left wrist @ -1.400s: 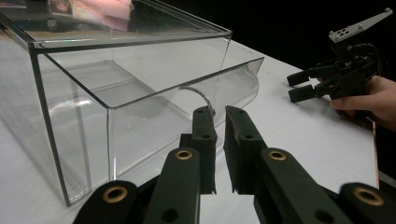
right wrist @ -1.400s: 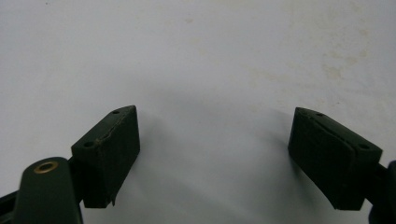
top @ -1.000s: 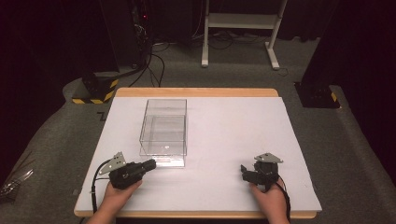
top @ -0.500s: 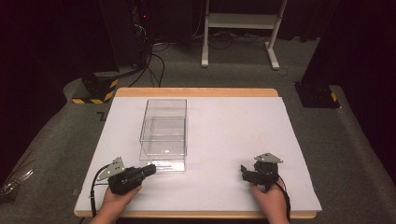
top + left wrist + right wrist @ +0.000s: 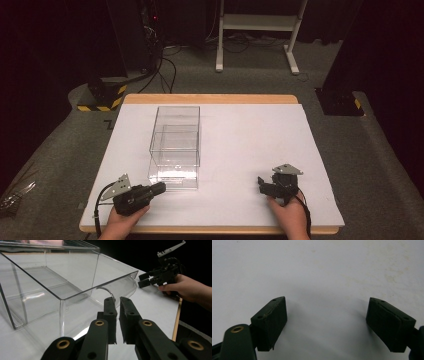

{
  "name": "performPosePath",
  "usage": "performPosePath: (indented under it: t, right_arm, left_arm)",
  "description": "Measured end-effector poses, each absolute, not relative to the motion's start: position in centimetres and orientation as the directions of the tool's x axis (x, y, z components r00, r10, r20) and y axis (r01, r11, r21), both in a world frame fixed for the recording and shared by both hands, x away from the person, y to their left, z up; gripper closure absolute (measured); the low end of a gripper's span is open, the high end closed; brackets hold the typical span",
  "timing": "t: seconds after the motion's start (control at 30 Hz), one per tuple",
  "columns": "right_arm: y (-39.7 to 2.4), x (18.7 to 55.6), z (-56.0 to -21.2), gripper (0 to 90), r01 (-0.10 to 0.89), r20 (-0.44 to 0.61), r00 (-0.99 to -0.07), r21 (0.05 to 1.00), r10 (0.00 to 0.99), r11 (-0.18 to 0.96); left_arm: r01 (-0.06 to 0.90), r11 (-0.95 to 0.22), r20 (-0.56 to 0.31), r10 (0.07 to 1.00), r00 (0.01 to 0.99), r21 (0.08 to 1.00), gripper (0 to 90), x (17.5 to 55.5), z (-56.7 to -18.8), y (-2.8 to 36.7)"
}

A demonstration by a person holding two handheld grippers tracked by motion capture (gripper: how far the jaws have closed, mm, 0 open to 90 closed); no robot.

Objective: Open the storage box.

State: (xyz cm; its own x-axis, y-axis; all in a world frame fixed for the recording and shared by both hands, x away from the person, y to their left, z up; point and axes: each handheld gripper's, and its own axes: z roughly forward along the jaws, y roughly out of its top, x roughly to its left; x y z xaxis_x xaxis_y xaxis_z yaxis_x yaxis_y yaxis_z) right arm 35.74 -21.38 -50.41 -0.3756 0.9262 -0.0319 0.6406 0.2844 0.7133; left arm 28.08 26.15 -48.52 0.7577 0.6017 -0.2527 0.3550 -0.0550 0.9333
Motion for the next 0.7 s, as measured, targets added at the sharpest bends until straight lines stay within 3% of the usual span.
performPosePath:
  t: [0.7]
  right_arm:
    - [-21.4, 35.7, -50.4, 17.5, 0.64, -0.033, -0.376, 0.714, 0.926, 0.285]
  left_arm:
    - [0.357, -0.069, -0.259, 0.561, 0.786, 0.932, 84.2, 25.8, -48.7, 26.8]
